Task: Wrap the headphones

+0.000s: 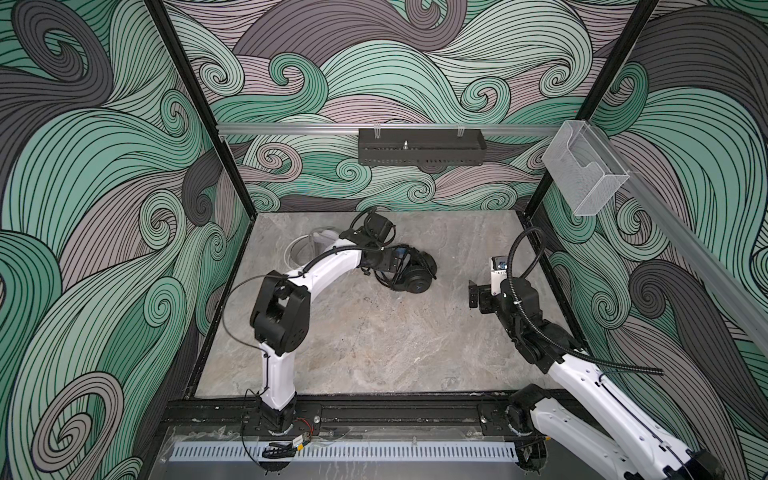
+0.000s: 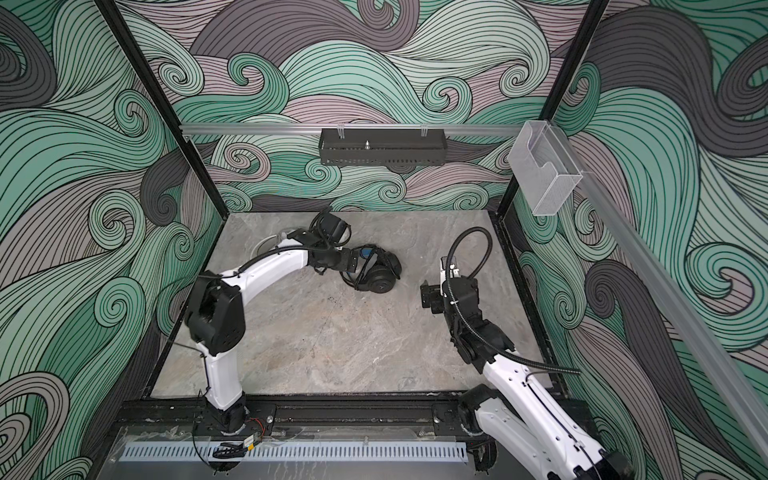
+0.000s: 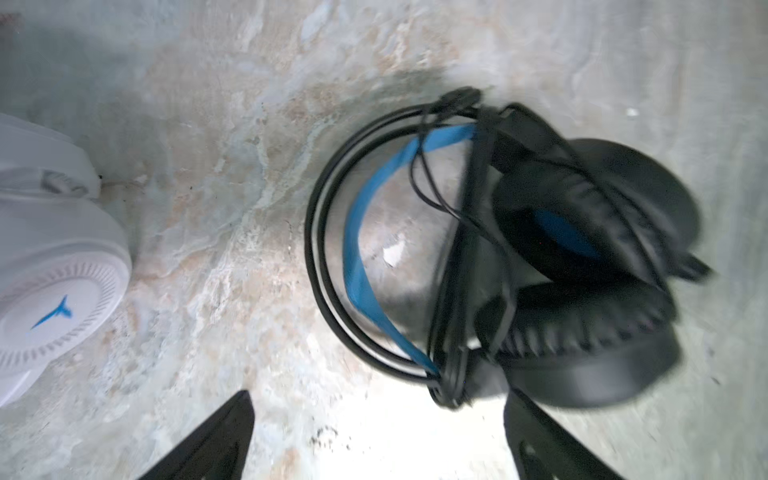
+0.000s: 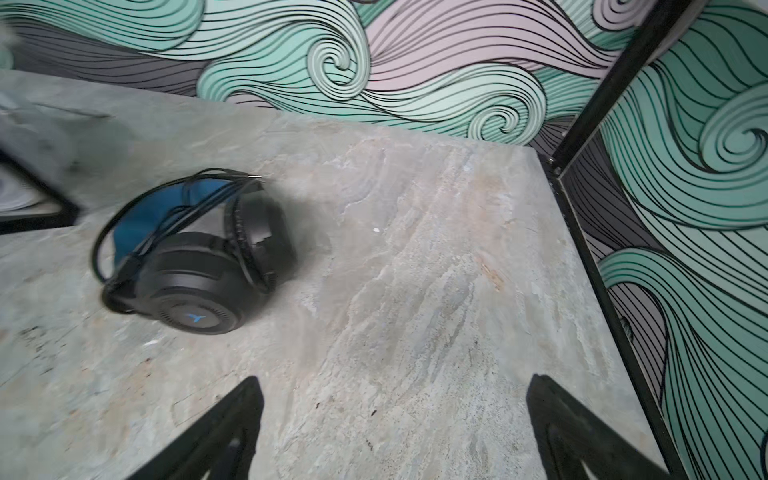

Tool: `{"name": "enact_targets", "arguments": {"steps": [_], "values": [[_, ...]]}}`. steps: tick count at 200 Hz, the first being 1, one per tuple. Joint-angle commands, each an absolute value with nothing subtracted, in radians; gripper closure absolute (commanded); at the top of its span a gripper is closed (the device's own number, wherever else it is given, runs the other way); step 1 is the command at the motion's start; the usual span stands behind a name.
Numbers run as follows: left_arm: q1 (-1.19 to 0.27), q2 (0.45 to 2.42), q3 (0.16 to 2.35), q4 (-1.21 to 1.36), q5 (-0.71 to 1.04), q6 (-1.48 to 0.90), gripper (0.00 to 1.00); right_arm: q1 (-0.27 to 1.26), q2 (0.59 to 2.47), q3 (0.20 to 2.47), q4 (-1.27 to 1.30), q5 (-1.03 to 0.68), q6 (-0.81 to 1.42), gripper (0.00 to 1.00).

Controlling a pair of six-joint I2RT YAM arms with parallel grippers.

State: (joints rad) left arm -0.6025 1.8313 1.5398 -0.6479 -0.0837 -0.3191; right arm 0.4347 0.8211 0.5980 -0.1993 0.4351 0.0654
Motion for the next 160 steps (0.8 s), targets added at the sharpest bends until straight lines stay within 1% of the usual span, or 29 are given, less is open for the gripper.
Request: {"name": "enact_targets", "arguments": {"steps": [1,22,40,62,79,103,113,137,150,160], "values": [[-0.678,1.658,1.376,-0.587,-0.159,-0.268,0.03,0.389,0.873,0.528,-0.013,0.588,0.148,0.01],[-0.702,1.484,1.190,-0.537,-0.208,-0.353,0.01,0.325,0.944,0.472,0.120,0.519,0.122,0.00],[-0.694,1.342,1.064,-0.553,-0.332,-0.440,0.01,0.288,1.024,0.451,0.199,0.494,0.094,0.00],[-0.674,1.206,0.910,-0.491,-0.596,-0.422,0.01,0.223,1.094,0.412,0.301,0.423,0.055,0.00],[-0.591,1.141,0.829,-0.403,-0.628,-0.355,0.01,0.175,1.149,0.391,0.362,0.395,0.072,0.00],[-0.462,1.137,0.747,-0.269,-0.651,-0.312,0.01,0.126,1.246,0.389,0.480,0.322,0.031,0.00],[-0.413,1.150,0.711,-0.201,-0.664,-0.292,0.02,0.118,1.296,0.428,0.479,0.290,0.005,0.00],[-0.340,1.218,0.638,0.009,-0.677,-0.195,0.01,0.109,1.415,0.485,0.576,0.213,-0.018,0.00],[-0.308,1.270,0.654,0.095,-0.681,-0.164,0.01,0.107,1.461,0.545,0.512,0.230,-0.032,0.01],[-0.280,1.318,0.694,0.106,-0.665,-0.161,0.01,0.102,1.491,0.521,0.603,0.226,-0.052,0.00]]}}
